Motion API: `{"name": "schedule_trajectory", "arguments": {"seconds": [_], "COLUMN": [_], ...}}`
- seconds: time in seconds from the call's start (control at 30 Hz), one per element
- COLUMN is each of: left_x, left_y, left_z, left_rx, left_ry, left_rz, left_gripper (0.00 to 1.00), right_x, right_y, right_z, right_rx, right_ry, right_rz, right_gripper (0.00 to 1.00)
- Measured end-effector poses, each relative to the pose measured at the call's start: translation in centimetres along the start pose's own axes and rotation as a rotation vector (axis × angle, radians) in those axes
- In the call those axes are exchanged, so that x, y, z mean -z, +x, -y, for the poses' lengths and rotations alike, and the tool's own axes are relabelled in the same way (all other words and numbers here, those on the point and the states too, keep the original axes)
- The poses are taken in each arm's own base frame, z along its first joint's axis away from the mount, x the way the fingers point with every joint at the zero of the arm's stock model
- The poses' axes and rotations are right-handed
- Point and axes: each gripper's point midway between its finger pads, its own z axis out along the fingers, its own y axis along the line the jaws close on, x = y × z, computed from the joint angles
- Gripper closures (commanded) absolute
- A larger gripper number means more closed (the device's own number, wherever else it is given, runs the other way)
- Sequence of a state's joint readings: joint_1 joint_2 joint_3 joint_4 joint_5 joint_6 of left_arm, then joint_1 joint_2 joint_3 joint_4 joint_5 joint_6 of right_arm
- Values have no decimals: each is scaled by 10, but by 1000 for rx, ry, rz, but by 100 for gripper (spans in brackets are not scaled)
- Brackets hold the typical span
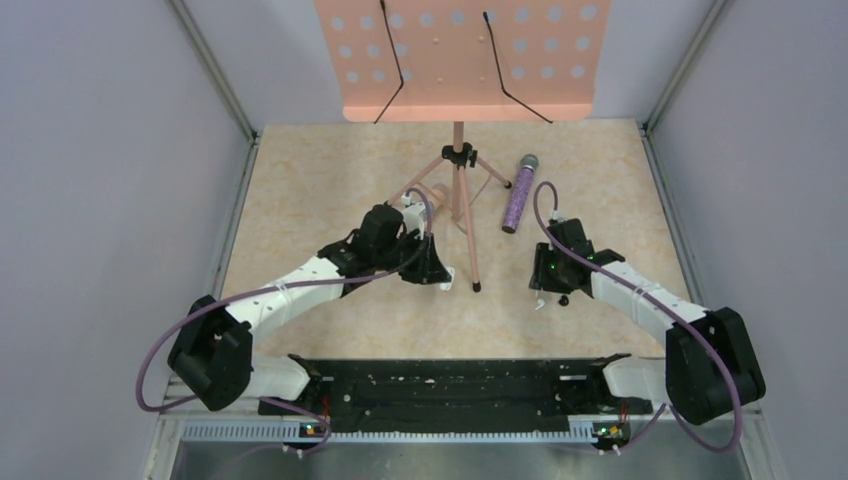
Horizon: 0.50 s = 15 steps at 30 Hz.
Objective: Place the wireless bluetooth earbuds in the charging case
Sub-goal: Move the right earbud to the center of the board.
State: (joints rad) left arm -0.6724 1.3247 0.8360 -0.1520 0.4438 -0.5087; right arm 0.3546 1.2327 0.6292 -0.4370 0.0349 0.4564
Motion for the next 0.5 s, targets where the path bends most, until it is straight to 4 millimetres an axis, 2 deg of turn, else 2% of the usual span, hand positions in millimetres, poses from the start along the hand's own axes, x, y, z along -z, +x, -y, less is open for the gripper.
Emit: {"name": "schedule_trajectory", "arguments": {"seconds": [0.5], "left_x": [-12], "left_y": [7], "left_z": [-3], "left_rx": [18], "left_ry": [-20], "left_rz": [-39], "left_gripper": [100], "right_x": [-15], "right_y": [4], "right_z": [-1], "right_rx": [3], "right_ry": [3], "right_rz": [-31], "right_gripper": [67]}}
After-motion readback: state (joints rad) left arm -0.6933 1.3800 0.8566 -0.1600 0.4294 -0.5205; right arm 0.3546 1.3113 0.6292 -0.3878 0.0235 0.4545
